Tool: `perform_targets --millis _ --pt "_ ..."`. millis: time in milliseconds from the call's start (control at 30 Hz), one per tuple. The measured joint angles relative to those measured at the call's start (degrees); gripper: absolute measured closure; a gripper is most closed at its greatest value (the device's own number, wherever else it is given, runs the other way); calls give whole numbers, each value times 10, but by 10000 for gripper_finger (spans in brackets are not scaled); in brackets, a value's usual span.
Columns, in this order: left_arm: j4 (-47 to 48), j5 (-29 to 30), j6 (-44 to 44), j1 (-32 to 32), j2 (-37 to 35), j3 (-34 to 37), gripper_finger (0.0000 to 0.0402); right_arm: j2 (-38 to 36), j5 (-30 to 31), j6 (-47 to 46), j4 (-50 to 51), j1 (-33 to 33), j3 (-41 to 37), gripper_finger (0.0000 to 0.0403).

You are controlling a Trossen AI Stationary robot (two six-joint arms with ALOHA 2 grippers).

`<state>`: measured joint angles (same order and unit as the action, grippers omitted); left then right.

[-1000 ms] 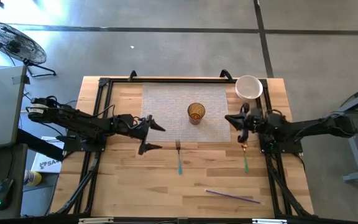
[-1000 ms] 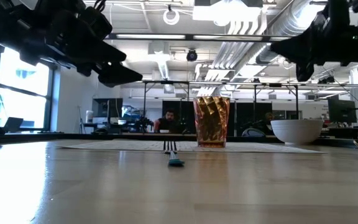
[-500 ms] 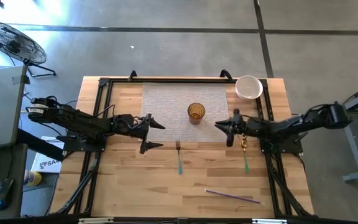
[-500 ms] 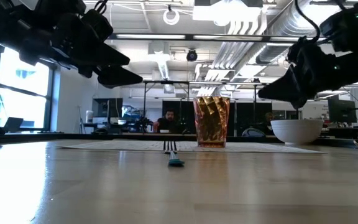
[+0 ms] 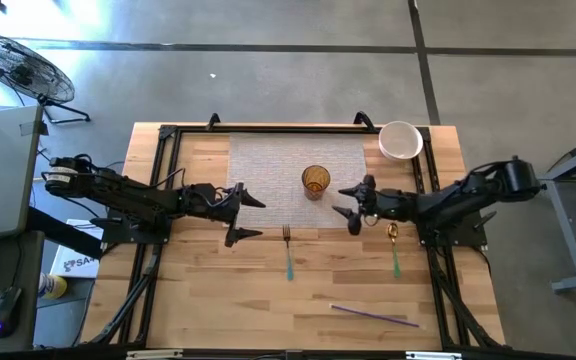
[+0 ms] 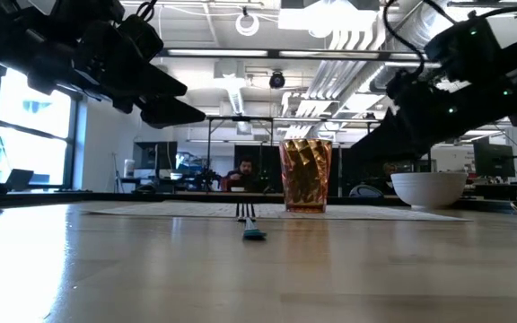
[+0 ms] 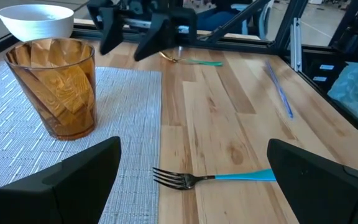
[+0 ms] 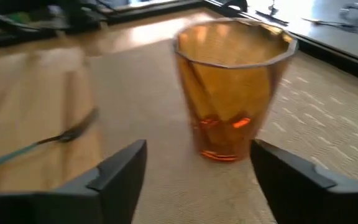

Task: Pick & Place Utensil
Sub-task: Put the brown cup on the gray mat

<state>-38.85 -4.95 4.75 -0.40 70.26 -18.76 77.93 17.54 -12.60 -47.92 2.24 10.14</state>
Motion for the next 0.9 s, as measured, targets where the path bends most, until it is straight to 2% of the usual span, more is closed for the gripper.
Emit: perform_targets --millis 200,400,500,667,900 --pt "0 0 0 0 0 0 2 69 104 -6 0 4 38 56" --pt "0 0 0 0 0 0 2 127 63 -30 21 32 78 22" --pt "7 0 0 0 0 0 2 148 76 -36 22 32 87 20" --pt "18 -2 3 0 0 0 2 156 111 -59 31 33 86 21" --pt "17 -5 14 0 0 0 2 154 69 -55 29 33 86 19"
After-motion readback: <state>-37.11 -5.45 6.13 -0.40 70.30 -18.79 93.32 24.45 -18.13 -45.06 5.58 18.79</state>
